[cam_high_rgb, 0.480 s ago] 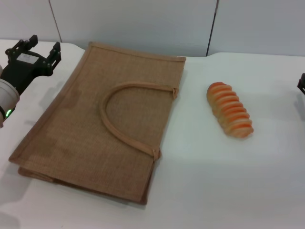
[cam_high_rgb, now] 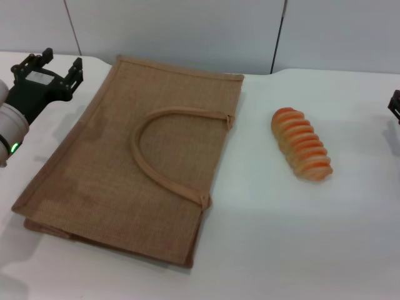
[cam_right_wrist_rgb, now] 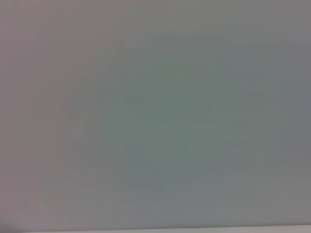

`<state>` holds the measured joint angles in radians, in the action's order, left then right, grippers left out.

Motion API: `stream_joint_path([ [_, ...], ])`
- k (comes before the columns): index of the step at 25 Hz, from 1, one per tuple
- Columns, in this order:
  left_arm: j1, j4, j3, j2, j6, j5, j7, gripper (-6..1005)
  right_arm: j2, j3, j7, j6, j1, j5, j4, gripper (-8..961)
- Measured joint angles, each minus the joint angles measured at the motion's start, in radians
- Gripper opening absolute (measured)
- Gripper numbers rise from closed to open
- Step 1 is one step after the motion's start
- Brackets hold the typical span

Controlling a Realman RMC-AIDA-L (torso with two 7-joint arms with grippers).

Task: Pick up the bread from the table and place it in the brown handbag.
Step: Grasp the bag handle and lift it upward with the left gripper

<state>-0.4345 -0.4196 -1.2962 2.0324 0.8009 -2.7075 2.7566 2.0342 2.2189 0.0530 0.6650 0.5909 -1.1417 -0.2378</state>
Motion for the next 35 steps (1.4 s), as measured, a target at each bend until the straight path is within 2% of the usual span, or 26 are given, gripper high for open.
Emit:
stream_joint_path([
  [10, -0.022, 0.019, -0.008, 0.002, -0.024, 0.000, -0.021, 599, -0.003, -0.001, -0.011, -0.009, 0.004, 0.000, 0.009, 864],
  [15, -0.035, -0.013, -0.101, -0.011, -0.113, 0.016, -0.144, 596, -0.004, -0.001, -0.017, -0.017, -0.001, 0.000, 0.007, 864],
  [20, -0.040, -0.125, -0.178, -0.026, -0.212, 0.237, -0.411, 594, -0.005, 0.000, -0.012, -0.050, 0.007, 0.006, 0.006, 864],
  [26, -0.004, -0.306, -0.171, -0.046, -0.223, 0.614, -0.789, 591, -0.005, 0.000, -0.010, -0.058, 0.011, 0.003, 0.009, 864],
  [32, -0.011, -0.361, -0.150, -0.072, -0.211, 0.912, -1.090, 587, -0.005, -0.001, -0.010, -0.059, 0.012, 0.001, 0.009, 864],
  [35, -0.012, -0.367, -0.148, -0.074, -0.207, 0.961, -1.137, 586, -0.006, -0.001, -0.011, -0.059, 0.014, 0.001, 0.009, 864],
])
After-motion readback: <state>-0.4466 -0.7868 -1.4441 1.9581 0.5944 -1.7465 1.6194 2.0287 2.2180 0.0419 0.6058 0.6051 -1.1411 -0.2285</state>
